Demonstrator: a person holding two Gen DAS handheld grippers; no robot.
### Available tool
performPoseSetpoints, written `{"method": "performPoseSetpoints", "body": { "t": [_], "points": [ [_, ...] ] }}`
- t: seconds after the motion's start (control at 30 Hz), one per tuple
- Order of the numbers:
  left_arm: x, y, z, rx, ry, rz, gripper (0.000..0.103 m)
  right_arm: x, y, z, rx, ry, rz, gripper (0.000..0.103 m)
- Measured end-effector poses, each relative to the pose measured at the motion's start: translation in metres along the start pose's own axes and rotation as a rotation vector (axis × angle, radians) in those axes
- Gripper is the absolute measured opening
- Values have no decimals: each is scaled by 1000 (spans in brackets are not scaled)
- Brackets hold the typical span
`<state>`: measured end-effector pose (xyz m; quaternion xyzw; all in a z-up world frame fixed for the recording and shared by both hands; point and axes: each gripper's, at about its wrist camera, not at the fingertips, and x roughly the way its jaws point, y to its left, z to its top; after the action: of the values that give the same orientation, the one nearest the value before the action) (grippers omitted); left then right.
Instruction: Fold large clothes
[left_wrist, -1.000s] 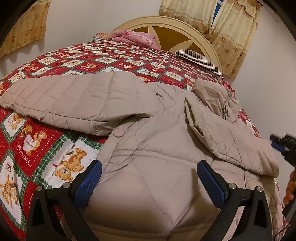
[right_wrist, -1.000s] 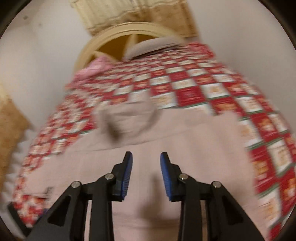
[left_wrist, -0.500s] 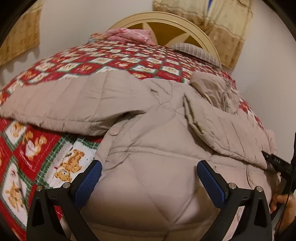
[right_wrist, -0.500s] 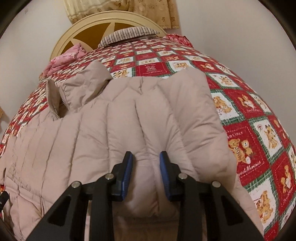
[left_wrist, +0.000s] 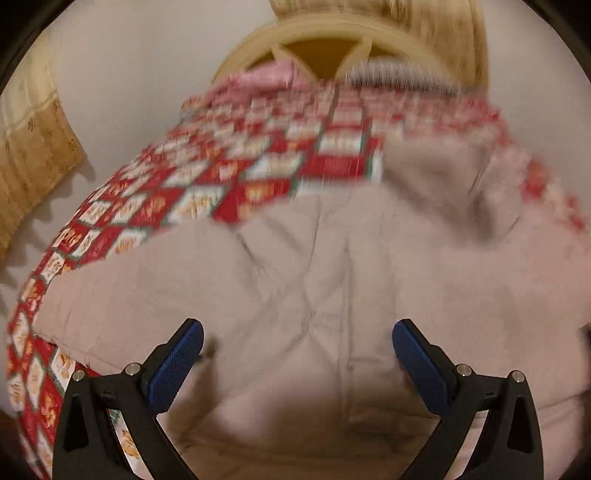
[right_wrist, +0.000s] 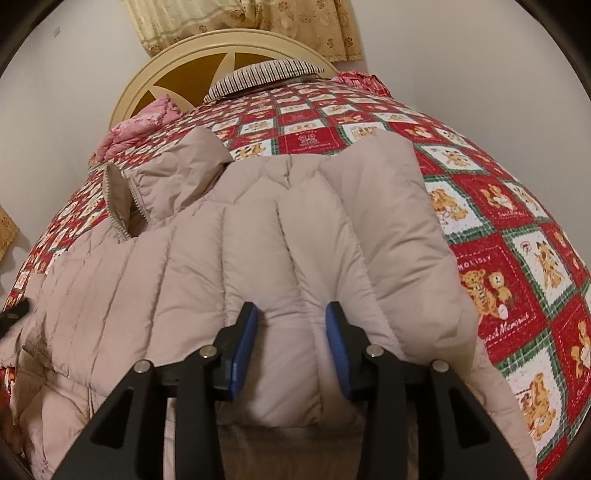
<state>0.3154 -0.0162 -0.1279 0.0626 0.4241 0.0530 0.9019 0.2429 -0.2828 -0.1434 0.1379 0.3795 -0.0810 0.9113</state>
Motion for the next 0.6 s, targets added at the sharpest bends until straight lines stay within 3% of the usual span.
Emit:
{"method": "performPoseSetpoints", "body": {
  "t": [0.2,0.33,0.37,0.47,0.53,0.6],
  "points": [
    [12,0,-14,1,-33,6,102,-7,1,-2,0,-40,2,44],
    [14,-1,-13,-5,-37,3,102,-37,-18,-6,102,-207,0,44],
    [12,-3,-14,-7,-37,2,102,-37,-26,-6,142,-207,-12,44],
    [12,-4,-15,-10,-34,-3,102,-13,-40,-3,212,-91,4,44],
    [11,-5,-15,-11,-31,-7,102,-5,-40,-1,204,-55,13,47],
    [11,0,-14,-30,-22,-45,102,-4,-33,1,171,-52,11,59]
  ]
}}
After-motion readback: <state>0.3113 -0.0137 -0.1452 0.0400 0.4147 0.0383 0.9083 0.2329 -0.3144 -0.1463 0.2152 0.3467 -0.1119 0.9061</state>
